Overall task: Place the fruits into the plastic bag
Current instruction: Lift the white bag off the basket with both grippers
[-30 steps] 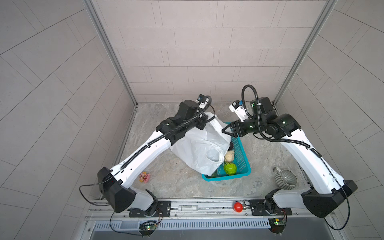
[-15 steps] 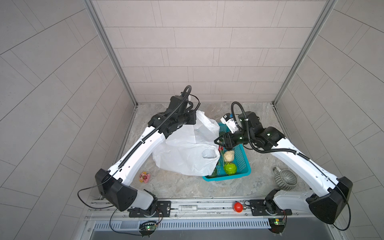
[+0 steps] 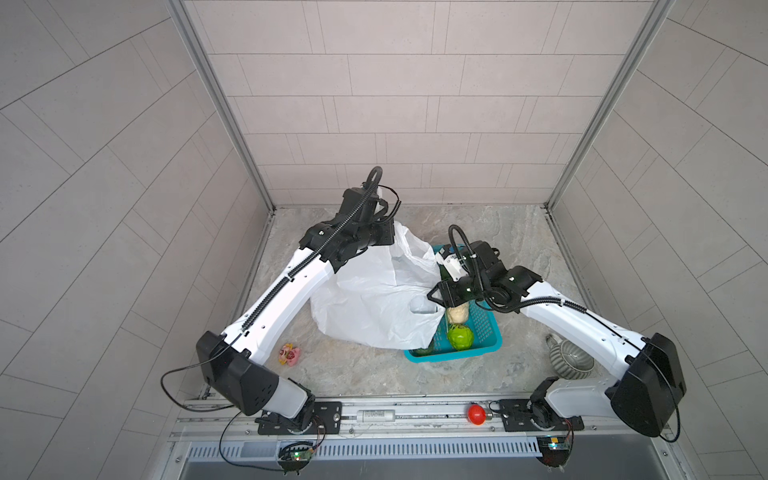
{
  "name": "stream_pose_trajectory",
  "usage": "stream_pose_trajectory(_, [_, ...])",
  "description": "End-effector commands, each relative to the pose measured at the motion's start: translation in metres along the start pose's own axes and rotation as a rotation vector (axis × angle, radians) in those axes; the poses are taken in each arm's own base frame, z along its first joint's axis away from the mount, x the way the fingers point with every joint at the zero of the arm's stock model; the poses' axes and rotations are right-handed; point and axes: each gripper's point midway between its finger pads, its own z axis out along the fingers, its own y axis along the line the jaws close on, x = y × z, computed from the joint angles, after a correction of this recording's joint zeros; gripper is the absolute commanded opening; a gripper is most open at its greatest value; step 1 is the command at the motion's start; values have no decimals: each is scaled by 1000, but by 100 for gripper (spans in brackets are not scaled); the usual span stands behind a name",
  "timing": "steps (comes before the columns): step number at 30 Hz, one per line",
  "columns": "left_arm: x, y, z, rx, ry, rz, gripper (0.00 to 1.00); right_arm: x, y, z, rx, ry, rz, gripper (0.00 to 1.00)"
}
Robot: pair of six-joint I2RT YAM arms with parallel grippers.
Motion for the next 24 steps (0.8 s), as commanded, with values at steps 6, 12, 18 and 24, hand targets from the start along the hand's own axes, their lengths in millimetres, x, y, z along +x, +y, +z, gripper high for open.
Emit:
stream_pose_trajectory(6, [-14, -9, 5, 23, -30, -23, 0, 1, 4, 15, -27, -13, -30, 19])
stream_pose_trajectory(12, [-14, -8, 8, 29, -22, -29, 0, -8, 11, -4, -26, -38, -58, 0])
stream_pose_trajectory(18, [-5, 6, -23, 0, 1, 11, 71, -37, 37, -61, -78, -245, -135, 0])
stream_pose_trajectory(24, [11, 1, -87, 84, -65, 120, 82, -57, 52, -85, -111, -330, -162, 0])
